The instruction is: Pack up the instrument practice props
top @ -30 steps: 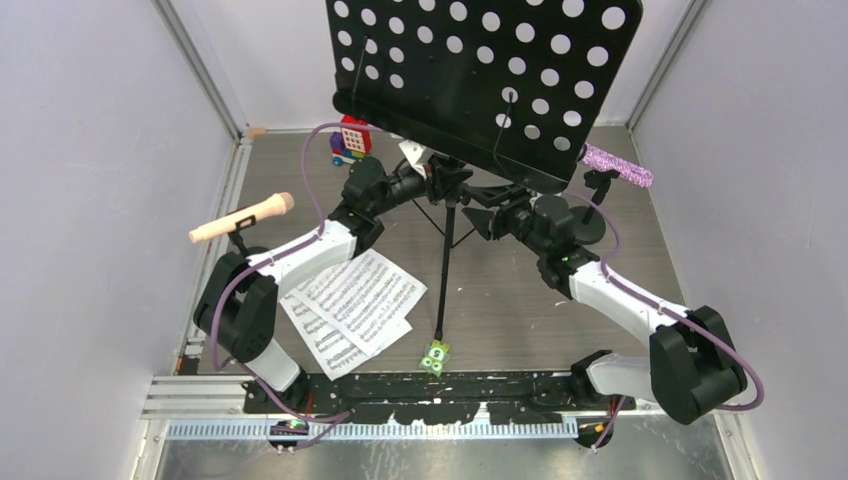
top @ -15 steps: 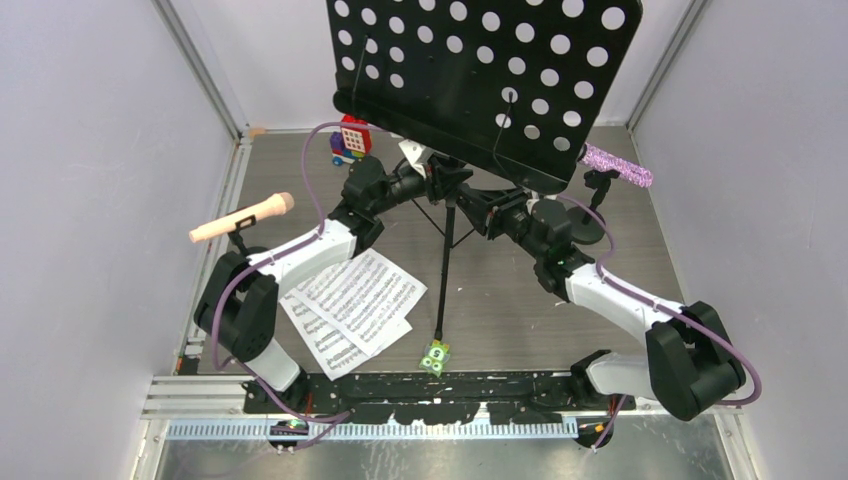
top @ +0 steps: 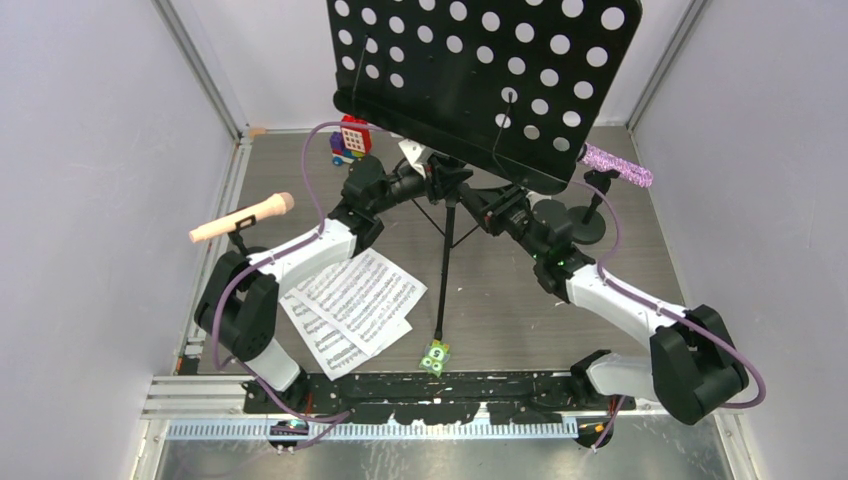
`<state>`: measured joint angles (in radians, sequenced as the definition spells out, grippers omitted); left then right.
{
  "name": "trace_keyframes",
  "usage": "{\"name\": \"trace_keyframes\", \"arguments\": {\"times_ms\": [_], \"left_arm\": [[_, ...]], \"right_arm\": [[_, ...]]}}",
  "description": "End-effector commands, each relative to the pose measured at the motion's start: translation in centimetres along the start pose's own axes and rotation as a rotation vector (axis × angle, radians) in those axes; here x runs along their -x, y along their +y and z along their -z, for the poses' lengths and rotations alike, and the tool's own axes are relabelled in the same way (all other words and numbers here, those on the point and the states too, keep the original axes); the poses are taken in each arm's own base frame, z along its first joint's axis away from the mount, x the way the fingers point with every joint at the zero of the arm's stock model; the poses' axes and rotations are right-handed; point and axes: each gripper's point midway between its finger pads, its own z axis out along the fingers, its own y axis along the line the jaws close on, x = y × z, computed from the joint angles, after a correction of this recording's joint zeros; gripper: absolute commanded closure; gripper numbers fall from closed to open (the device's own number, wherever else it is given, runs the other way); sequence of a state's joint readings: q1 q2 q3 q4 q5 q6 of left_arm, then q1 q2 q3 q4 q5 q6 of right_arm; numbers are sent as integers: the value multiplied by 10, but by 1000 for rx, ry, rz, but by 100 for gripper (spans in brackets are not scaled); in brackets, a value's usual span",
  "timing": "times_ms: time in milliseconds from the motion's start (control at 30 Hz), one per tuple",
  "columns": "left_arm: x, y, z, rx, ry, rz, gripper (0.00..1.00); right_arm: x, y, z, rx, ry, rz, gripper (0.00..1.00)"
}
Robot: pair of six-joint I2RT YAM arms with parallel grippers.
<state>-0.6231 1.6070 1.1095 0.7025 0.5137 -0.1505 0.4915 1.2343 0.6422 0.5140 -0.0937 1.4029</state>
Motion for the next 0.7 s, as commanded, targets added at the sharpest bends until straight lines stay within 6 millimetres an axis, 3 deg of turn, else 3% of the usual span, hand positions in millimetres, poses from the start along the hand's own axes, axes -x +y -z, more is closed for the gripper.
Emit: {"name": "trace_keyframes", "arguments": {"times_ms": [0, 333, 667], "left_arm": [[-40, -4, 2, -16, 118, 134, 100], [-38, -2, 4, -24, 117, 134, 100], [-39, 0, 6, -84, 139, 163, 100]], "right_arm": [[8, 9, 3, 112, -78, 323, 99], [3, 17, -3, 216, -74, 600, 100], [0, 35, 21, 237, -74, 998, 99]]}}
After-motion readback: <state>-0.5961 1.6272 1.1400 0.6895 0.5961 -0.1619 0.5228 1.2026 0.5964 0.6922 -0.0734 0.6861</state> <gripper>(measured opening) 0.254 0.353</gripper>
